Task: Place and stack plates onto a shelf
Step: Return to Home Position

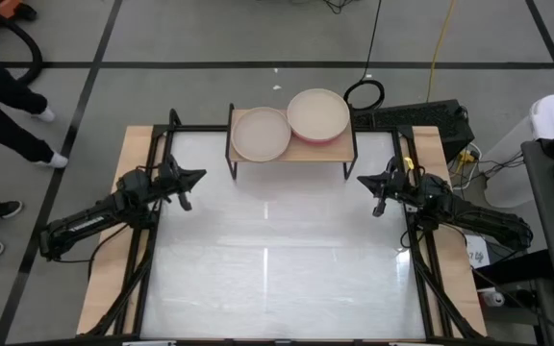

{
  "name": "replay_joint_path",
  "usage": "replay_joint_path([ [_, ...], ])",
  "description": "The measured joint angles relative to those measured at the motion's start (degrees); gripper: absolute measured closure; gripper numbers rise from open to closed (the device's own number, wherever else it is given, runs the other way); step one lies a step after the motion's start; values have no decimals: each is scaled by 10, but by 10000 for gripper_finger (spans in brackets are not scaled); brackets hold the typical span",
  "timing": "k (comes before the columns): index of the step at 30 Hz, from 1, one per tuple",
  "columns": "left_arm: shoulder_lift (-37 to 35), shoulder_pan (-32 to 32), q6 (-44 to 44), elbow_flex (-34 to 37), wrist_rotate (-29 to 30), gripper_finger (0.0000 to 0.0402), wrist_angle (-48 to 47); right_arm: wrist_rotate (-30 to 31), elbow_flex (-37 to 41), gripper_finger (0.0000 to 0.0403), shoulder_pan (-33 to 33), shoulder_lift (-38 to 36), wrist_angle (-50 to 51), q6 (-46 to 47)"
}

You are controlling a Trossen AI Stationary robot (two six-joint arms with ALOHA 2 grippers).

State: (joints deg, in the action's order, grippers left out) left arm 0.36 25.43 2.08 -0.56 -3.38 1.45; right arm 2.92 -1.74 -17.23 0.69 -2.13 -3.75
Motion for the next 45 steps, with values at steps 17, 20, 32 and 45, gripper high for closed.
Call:
replay_joint_path([
  [17,0,0,-18,0,0,398,1,0,0,401,0,0,0,-1],
  [20,0,0,-18,0,1,398,1,0,0,401,0,0,0,-1],
  [32,0,0,-19,0,1,398,1,0,0,401,0,0,0,-1],
  [45,0,0,-18,0,1,398,1,0,0,401,0,0,0,-1],
])
